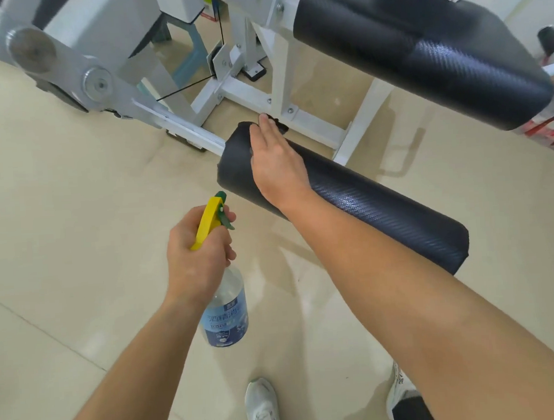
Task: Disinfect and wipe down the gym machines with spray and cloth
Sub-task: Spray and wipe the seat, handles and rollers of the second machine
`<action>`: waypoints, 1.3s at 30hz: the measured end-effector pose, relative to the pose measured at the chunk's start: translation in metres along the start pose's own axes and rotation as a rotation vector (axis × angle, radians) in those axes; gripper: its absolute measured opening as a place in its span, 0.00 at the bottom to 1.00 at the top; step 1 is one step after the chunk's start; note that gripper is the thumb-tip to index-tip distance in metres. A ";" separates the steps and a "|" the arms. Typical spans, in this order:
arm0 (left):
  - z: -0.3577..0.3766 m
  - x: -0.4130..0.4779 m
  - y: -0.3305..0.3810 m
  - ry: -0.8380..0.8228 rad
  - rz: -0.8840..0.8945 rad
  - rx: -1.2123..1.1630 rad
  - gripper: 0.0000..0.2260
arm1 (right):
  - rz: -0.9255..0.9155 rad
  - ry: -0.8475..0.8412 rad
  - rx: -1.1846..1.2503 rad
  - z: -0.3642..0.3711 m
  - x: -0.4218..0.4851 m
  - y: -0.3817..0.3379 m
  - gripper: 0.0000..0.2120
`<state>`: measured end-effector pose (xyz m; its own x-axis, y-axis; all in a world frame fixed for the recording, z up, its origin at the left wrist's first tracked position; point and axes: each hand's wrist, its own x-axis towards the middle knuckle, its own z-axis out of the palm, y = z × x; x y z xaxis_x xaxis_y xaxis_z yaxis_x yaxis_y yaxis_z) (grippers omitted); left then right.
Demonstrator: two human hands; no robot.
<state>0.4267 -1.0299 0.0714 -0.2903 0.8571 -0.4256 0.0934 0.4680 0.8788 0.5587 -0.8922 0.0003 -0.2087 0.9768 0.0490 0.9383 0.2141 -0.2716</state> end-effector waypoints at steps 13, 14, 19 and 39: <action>0.040 -0.031 0.019 -0.142 0.021 0.058 0.14 | 0.753 0.084 1.154 -0.094 -0.142 0.070 0.10; 0.044 -0.036 0.021 -0.138 0.019 0.052 0.14 | 0.792 0.084 1.330 -0.105 -0.144 0.072 0.10; 0.054 -0.060 0.030 -0.145 0.022 0.061 0.14 | 0.835 -0.034 1.709 -0.155 -0.157 0.090 0.13; 0.068 -0.052 -0.002 -0.180 -0.019 0.040 0.14 | 0.220 -0.232 -0.329 -0.060 -0.193 0.133 0.32</action>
<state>0.5065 -1.0609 0.0771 -0.1177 0.8708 -0.4773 0.1283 0.4899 0.8623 0.7401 -1.0517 0.0121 -0.0154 0.9791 -0.2028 0.9971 0.0302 0.0703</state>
